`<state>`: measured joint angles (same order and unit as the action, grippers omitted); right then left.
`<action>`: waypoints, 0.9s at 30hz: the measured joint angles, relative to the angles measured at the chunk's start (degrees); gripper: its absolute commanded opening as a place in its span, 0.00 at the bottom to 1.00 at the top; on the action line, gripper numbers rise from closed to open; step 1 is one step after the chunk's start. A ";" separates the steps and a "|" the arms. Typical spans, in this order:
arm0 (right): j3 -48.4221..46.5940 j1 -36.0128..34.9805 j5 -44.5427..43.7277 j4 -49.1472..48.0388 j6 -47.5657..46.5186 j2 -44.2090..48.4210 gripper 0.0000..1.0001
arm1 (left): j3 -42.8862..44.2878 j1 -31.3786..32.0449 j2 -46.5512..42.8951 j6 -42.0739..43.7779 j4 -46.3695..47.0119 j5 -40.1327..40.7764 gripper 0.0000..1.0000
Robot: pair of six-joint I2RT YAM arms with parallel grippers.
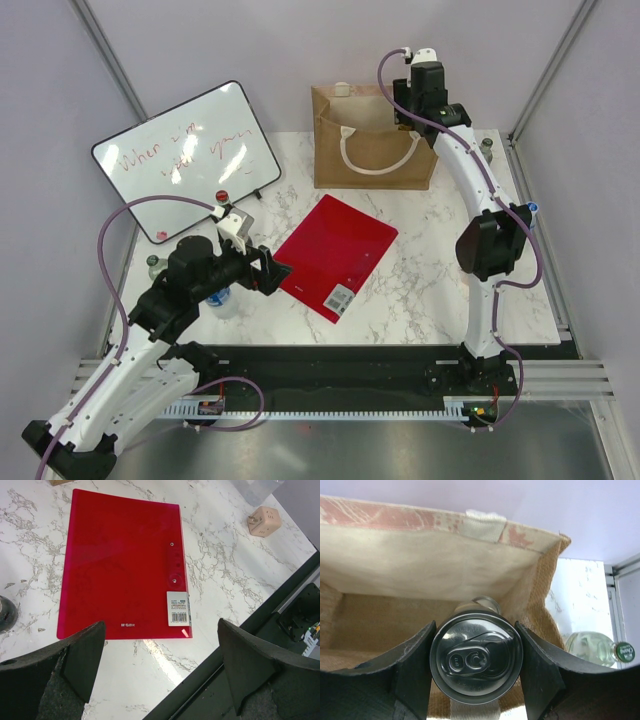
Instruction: Place the beverage into the canvas bag
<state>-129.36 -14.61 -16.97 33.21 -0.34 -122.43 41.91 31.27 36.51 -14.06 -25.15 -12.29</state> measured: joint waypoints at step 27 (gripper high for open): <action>-0.42 2.08 4.37 -12.70 -1.62 -9.53 0.00 | 0.00 0.00 2.14 0.00 -0.02 0.11 1.00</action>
<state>-129.78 -12.53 -12.60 20.51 -1.96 -131.96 41.91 31.27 38.65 -14.06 -25.17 -12.19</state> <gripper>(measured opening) 0.658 0.995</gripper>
